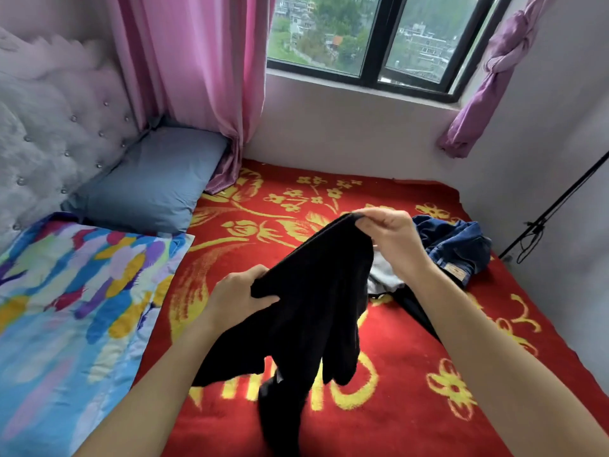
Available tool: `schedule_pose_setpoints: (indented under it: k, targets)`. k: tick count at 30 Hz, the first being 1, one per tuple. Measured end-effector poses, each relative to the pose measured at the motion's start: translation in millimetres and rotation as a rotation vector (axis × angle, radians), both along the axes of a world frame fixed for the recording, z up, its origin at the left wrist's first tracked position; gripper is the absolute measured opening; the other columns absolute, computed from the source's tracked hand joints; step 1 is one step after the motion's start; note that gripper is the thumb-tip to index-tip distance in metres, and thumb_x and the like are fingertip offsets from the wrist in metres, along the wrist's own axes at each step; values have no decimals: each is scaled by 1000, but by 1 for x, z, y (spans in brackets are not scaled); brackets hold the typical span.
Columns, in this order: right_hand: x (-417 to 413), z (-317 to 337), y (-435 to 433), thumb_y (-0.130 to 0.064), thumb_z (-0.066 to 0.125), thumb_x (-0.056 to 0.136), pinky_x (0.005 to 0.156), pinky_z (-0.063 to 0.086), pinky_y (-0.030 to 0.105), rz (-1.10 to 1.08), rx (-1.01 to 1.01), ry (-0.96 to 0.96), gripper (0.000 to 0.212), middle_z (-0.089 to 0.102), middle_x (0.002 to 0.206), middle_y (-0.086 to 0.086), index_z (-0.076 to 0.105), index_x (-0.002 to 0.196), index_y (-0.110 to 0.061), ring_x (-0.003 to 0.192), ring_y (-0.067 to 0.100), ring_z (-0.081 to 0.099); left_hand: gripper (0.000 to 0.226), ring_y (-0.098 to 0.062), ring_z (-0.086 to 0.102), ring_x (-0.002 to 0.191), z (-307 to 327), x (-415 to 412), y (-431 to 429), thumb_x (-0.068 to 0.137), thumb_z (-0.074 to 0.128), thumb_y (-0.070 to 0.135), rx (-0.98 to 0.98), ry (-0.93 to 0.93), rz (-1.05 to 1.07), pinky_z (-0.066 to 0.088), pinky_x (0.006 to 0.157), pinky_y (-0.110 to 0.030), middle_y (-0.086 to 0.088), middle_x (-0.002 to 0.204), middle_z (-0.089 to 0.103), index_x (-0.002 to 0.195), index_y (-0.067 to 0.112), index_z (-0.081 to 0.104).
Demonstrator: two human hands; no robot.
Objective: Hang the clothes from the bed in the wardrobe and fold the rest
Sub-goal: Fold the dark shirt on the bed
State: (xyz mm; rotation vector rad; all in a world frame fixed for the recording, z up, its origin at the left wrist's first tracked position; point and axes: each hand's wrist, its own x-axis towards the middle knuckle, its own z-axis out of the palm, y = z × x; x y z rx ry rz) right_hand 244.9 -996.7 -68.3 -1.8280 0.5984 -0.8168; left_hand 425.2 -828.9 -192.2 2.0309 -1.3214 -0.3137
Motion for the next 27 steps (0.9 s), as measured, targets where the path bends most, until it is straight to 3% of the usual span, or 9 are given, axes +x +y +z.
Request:
schedule_pose_setpoints:
  k: [4,7,10,13,15,18,21,23,27]
  targets:
    - [1,31,-1,9,52,86,59,45,8,-158,-85,-145,35,67,61,-17,68,73,-20,59,-5,61,16,-22,56,73,-30,8,2,73,66,29,73,184,14,39,62,-33,4,67,56,67,28,51]
    - [-15,39,-8,7,52,86,58,44,8,-262,-139,-168,36,66,59,-19,68,73,-23,58,-6,59,22,-11,49,56,-44,10,0,70,63,33,62,329,-2,31,54,-28,11,53,49,55,27,48]
    - [-34,29,-26,1,53,88,48,41,8,-404,-128,-121,43,62,53,-20,72,64,-30,49,-4,56,34,1,45,47,-46,19,-6,78,74,17,4,500,18,32,50,-20,15,47,49,51,27,55]
    - [-58,-3,-51,-3,52,91,50,43,12,-688,-29,-4,23,58,57,-10,71,80,-11,51,2,50,23,0,53,50,-29,32,-8,78,74,11,-100,588,3,38,47,-13,13,52,57,60,20,64]
    - [-76,-37,-62,-1,51,90,67,43,24,-789,-42,212,17,60,69,2,67,90,0,64,15,53,14,-1,58,55,-7,35,-11,80,72,9,-214,597,0,42,50,-13,10,59,64,69,17,71]
    - [-75,-77,-48,1,55,85,89,42,30,-592,-207,642,24,68,101,19,68,105,3,98,28,60,6,5,60,62,28,26,-23,81,70,7,-249,374,-114,41,56,-7,8,68,67,77,11,73]
    - [-40,-95,-8,-5,71,79,96,29,15,-81,-287,654,49,57,126,15,56,125,-1,118,18,48,4,6,59,61,52,1,-37,81,71,9,-198,263,-218,41,57,-8,6,70,66,82,7,75]
    - [-14,-99,21,-12,76,76,105,27,16,165,-169,593,68,46,134,-1,45,136,-14,127,7,38,4,4,55,56,59,-19,-44,80,72,9,-158,273,-295,41,55,-12,8,64,64,78,5,74]
    - [13,-99,47,3,69,79,72,47,11,163,94,291,33,65,86,-16,62,96,-24,77,-10,61,7,-1,58,60,61,-32,-47,78,72,8,-189,467,-269,46,57,-16,12,61,65,73,13,72]
